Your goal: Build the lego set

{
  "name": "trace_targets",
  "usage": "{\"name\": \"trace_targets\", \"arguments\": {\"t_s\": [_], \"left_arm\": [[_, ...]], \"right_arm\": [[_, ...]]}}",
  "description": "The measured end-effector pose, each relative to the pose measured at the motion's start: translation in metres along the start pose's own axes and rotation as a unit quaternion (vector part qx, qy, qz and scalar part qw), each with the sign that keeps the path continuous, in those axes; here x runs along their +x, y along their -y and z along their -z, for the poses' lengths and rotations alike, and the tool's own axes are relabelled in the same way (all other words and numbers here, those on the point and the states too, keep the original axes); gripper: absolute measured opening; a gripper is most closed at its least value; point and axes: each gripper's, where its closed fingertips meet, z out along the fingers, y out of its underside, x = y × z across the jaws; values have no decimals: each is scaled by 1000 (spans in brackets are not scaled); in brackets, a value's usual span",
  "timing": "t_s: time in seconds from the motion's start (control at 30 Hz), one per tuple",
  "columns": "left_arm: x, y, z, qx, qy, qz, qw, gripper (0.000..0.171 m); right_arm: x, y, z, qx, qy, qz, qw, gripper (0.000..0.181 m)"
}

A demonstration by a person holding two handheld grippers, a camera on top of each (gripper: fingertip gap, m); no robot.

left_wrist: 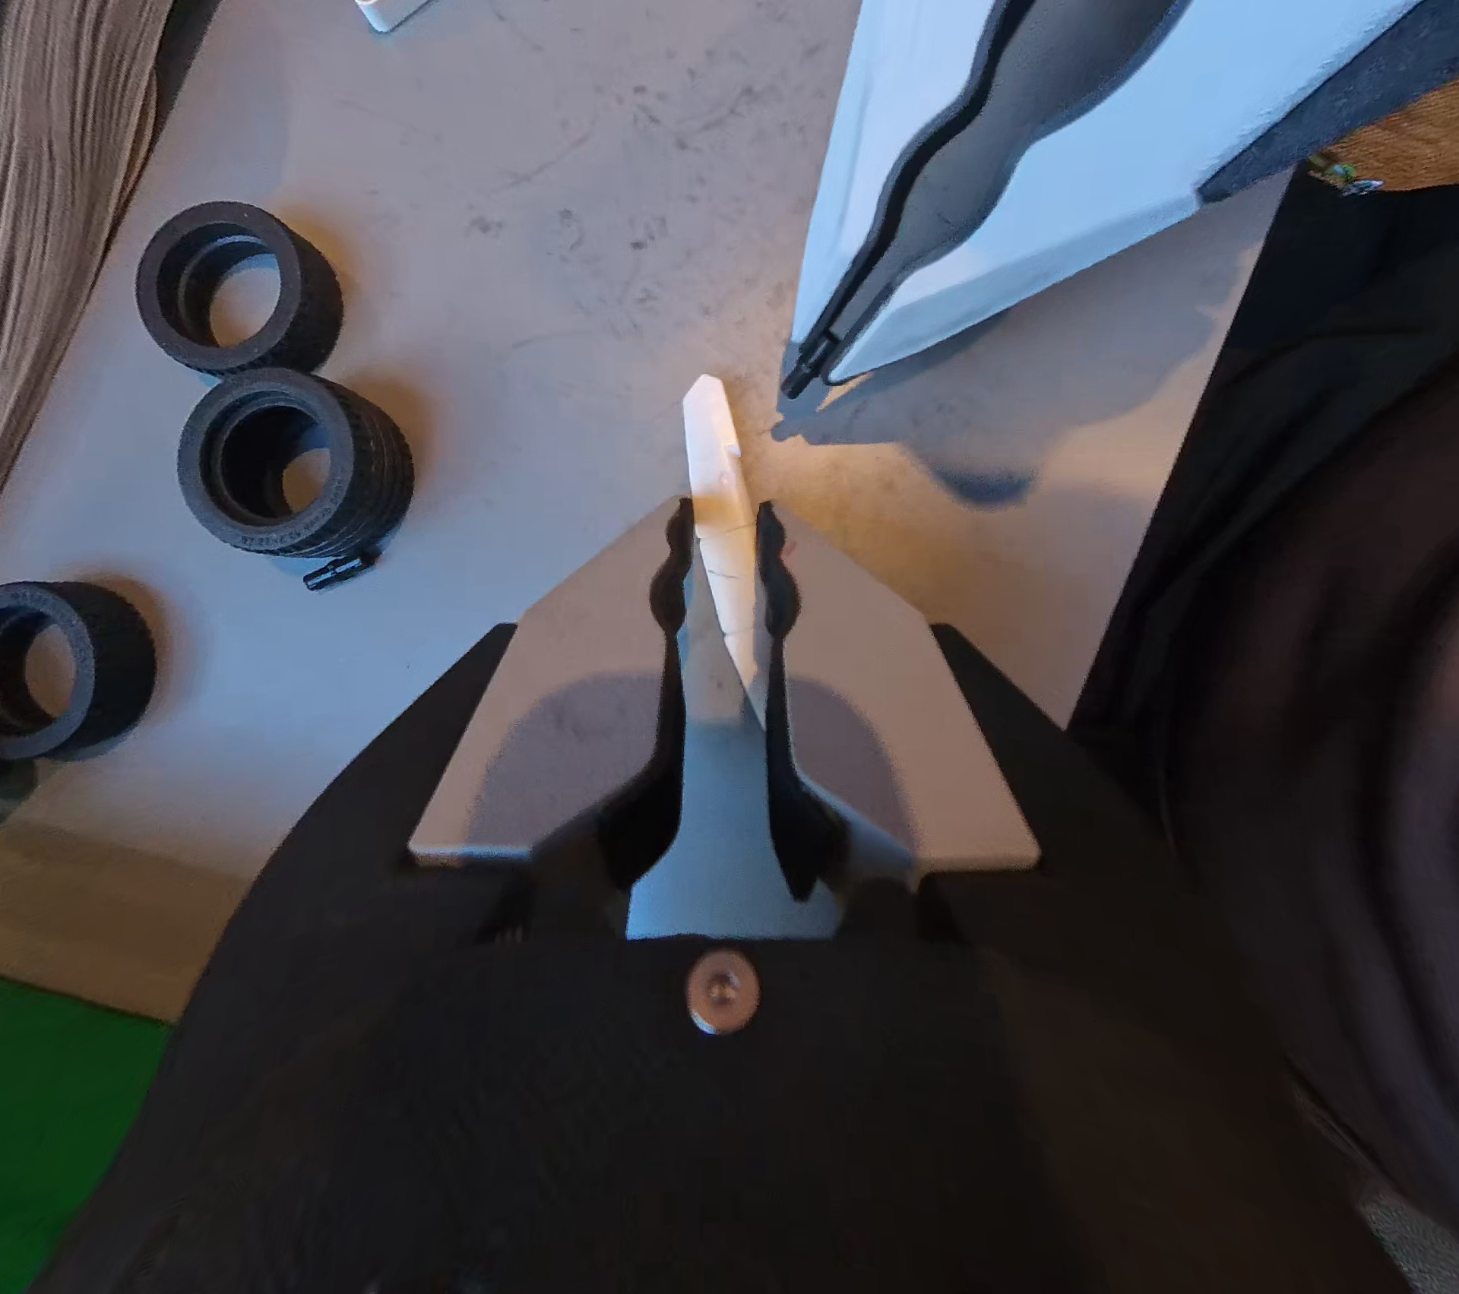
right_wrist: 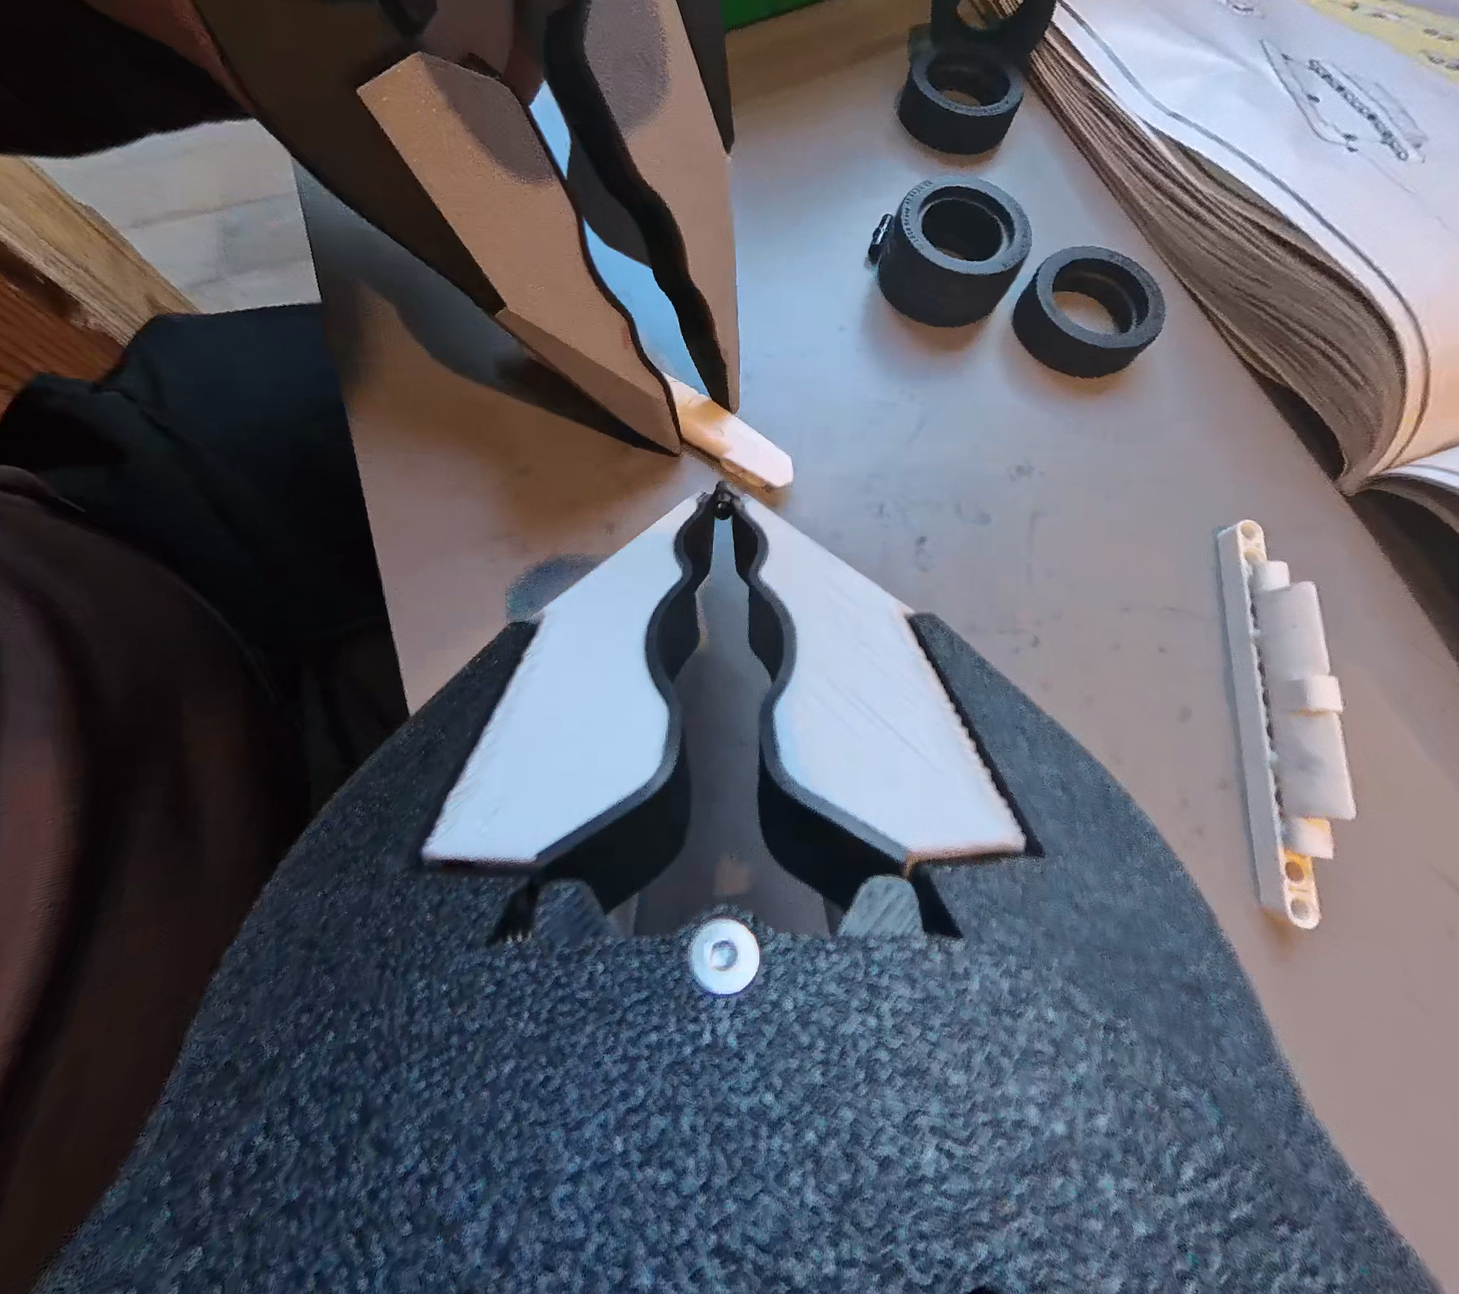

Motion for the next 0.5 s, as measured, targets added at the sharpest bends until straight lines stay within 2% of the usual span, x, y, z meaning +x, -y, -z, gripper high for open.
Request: {"name": "trace_targets", "arguments": {"t_s": [0.1,0.17,0.23,0.33,0.5], "left_arm": [[7,1,1,10,-65,26,997,13],[18,2,4,15,-143,72,987,12],[21,2,5,25,-188,107,976,12],[15,3,6,44,-205,155,965,12],[13,8,3,86,-205,192,956,13]], "right_arm": [[2,5,-2,9,-6,31,999,4],[-3,7,-2,13,5,50,999,4],[-7,3,-2,1,3,66,998,4],[-5,-4,-1,-25,-31,87,995,4],[-2,-5,1,-25,-51,85,995,4]]}}
